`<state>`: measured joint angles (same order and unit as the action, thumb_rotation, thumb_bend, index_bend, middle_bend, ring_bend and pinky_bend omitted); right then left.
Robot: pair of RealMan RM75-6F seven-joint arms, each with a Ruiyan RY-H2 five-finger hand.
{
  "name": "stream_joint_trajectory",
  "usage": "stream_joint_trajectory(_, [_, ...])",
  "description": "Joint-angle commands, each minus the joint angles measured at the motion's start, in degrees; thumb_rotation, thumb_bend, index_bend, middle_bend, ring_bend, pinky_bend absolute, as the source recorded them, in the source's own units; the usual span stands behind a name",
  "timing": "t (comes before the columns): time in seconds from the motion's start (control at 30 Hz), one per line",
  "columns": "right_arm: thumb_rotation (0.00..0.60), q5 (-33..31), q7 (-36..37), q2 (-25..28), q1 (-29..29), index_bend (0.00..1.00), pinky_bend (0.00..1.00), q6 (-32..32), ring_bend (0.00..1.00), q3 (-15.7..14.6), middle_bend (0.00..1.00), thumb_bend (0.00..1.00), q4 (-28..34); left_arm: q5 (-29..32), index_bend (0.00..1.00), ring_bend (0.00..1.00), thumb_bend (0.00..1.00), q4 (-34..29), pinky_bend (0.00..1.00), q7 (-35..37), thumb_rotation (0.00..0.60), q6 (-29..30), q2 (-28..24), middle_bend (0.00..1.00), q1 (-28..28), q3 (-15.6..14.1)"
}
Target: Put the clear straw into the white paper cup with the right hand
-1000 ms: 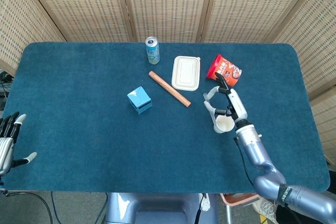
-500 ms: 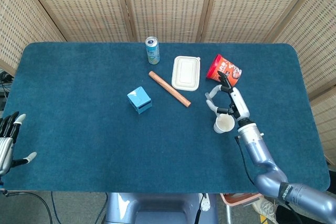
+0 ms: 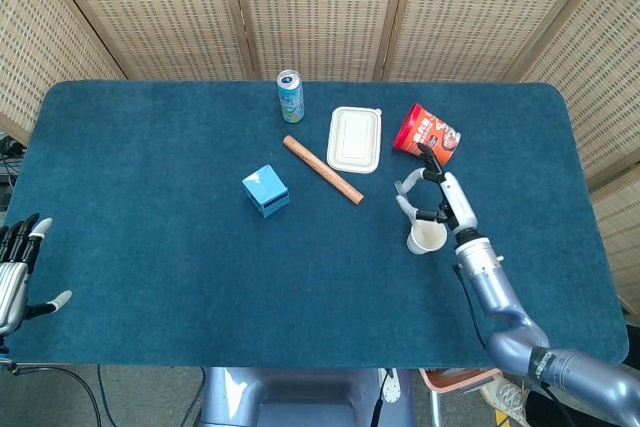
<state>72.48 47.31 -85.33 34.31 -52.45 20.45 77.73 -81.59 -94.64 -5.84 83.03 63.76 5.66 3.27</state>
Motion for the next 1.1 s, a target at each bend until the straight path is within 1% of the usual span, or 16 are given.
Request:
stream_joint_trajectory(0.03, [0.6, 0.5, 0.1, -0.6, 0.3, 0.7, 0.0, 0.1, 0.0, -0.6, 0.0, 0.51, -1.1, 0.0, 0.0, 0.0, 0.06, 0.0, 0.0, 0.1, 0.6, 0.0, 0.0, 0.0, 0.0, 0.0])
stream_joint_trajectory(0.3, [0.6, 1.4, 1.2, -2.0, 0.4, 0.7, 0.0, 0.3, 0.0, -2.3, 0.0, 0.51, -4.3, 0.0, 0.0, 0.0, 0.06, 0.1, 0.0, 0.1, 0.6, -0.2, 0.0, 0.0, 0.1, 0.0])
stream_joint_trajectory(0.53, [0.6, 2.7, 1.9, -2.0, 0.5, 0.7, 0.0, 0.9, 0.0, -3.7, 0.0, 0.51, -6.2, 0.0, 0.0, 0.0, 0.06, 0.0, 0.0, -0.2, 0.6, -0.3, 0.1, 0.0, 0.1, -0.1])
stream_joint_trajectory(0.9, [0.6, 4.0, 3.1, -1.7, 0.7, 0.7, 0.0, 1.0, 0.0, -4.9, 0.0, 0.51, -7.1, 0.2, 0.0, 0.0, 0.06, 0.0, 0.0, -0.3, 0.6, -0.4, 0.1, 0.0, 0.2, -0.1])
stream_joint_trajectory(0.97, [0.6, 4.7, 3.7, -1.5, 0.7, 0.65, 0.0, 0.8, 0.0, -5.2, 0.0, 0.48, -7.0, 0.2, 0.0, 0.0, 0.06, 0.0, 0.0, -0.3, 0.6, -0.4, 0.1, 0.0, 0.2, -0.1])
stream_joint_trajectory(1.03, [0.6, 5.3, 4.6, -1.2, 0.8, 0.53, 0.0, 0.9, 0.0, -5.5, 0.0, 0.38, -6.8, 0.2, 0.0, 0.0, 0.06, 0.0, 0.0, -0.3, 0.6, -0.5, 0.1, 0.0, 0.3, -0.1])
stream_joint_trajectory(1.1, [0.6, 5.7, 5.2, -0.9, 0.9, 0.44, 0.0, 0.9, 0.0, -5.7, 0.0, 0.31, -6.7, 0.2, 0.0, 0.0, 0.06, 0.0, 0.0, -0.3, 0.6, -0.5, 0.1, 0.0, 0.3, -0.1])
